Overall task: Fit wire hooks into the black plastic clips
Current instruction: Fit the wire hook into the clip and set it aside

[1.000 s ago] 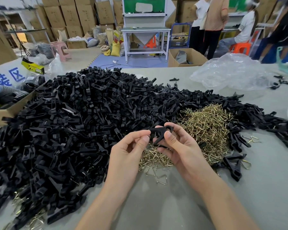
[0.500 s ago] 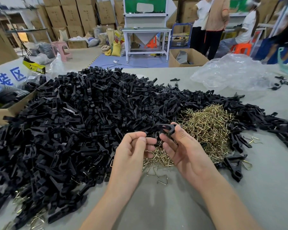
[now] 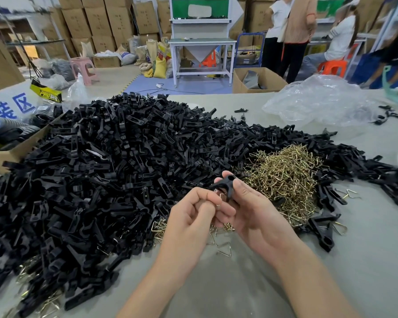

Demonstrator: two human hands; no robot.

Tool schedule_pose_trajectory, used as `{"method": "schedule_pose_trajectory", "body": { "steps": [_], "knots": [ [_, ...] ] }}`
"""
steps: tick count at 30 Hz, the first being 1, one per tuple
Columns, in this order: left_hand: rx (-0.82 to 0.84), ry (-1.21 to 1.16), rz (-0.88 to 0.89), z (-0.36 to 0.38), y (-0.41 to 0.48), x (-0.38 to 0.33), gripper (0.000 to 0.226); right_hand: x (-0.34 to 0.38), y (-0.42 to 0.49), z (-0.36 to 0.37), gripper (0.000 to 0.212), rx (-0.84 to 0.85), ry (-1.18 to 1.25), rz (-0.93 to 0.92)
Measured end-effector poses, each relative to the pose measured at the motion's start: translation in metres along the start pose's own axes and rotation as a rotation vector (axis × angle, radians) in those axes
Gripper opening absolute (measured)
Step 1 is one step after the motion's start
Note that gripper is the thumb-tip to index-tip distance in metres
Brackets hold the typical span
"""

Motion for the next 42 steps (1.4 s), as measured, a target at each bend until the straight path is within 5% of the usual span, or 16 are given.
{"method": "schedule_pose_trajectory", "body": {
  "steps": [7,15,24,33,37,42],
  "knots": [
    [-0.032,0.016,0.031,-0.002,0.0,-0.002,0.023,-0.006,-0.003,0.018,0.03,0.139,0.033,0.026],
    [-0.034,0.065,0.057,-0.004,0.001,-0.005,0.033,-0.005,0.0,0.008,0.043,0.067,0.037,-0.023],
    [0.016,0.052,0.004,0.0,0.0,0.004,0.039,-0.004,-0.003,0.013,0.031,0.062,0.094,-0.006],
    [0.001,0.503,0.097,0.015,-0.008,0.004,0.051,-0.012,-0.009,0.001,0.022,-0.243,0.062,-0.094],
    [-0.077,0.53,0.122,0.019,-0.011,0.001,0.06,-0.012,-0.012,-0.002,0.022,-0.29,0.063,-0.141],
    [-0.147,0.496,0.085,0.019,-0.014,0.003,0.045,-0.012,-0.011,-0.001,0.018,-0.272,0.054,-0.182]
  ]
}}
Point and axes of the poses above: each hand's wrist, its own y-axis towards the middle knuckle, its own z-axis out of the palm, x = y × z, the point moved 10 cm from there along y, towards the middle knuckle, and after that the axes turned 14 degrees about y, right-handed, at the moved point
